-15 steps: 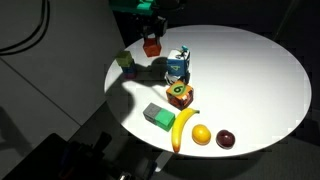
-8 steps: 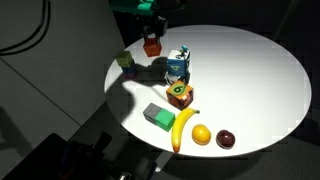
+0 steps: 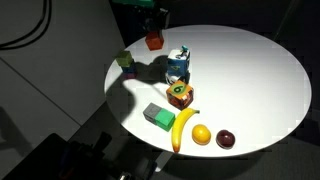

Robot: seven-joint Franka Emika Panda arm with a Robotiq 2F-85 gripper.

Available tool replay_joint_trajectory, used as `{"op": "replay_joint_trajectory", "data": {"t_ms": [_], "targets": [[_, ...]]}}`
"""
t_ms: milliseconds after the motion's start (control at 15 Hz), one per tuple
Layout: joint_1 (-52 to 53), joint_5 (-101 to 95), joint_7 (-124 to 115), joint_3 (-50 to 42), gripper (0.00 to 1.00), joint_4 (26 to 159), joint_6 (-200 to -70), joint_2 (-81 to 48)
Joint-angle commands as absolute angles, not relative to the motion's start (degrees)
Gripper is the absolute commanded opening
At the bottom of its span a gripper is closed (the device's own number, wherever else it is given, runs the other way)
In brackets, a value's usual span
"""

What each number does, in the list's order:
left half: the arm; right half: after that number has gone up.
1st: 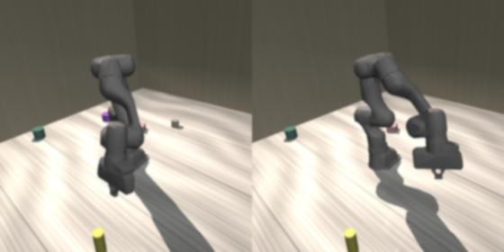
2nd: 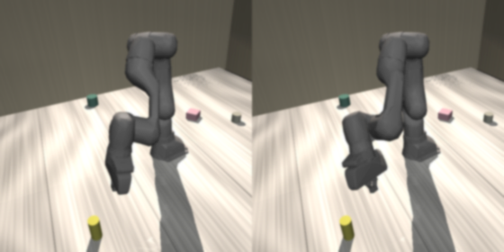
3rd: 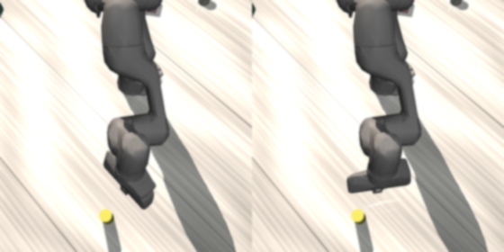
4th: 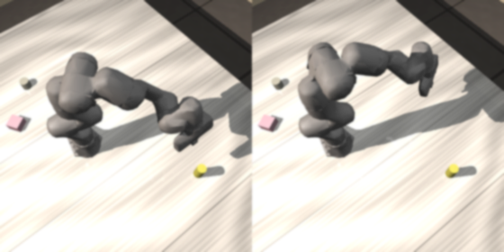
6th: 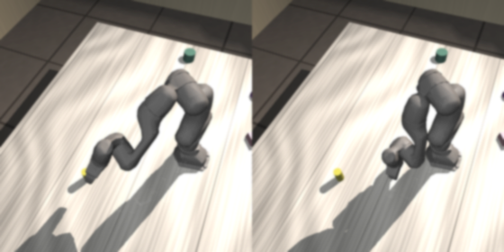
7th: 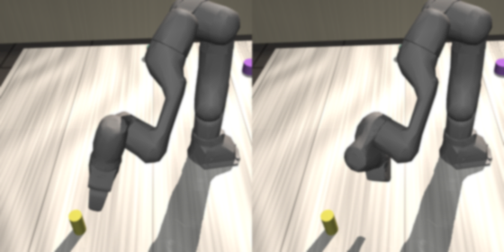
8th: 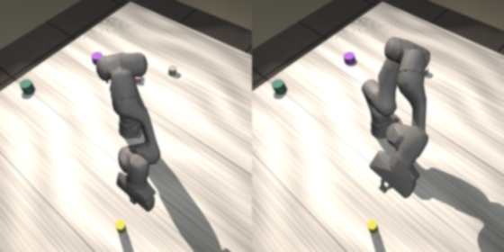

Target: Put the orange block on the toy foam

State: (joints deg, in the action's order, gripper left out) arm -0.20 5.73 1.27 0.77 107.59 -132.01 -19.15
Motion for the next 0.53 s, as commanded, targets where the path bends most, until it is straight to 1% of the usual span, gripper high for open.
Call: {"op": "replay_joint_trajectory", "data": {"t_ms": [0, 467], "targets": [[-0.5, 5.9, -1.7, 0.1, 0.28, 104.0, -127.6, -19.6], [-0.8, 5.7, -5.7, -1.5, 0.28, 100.1, -120.3, -20.5]]}}
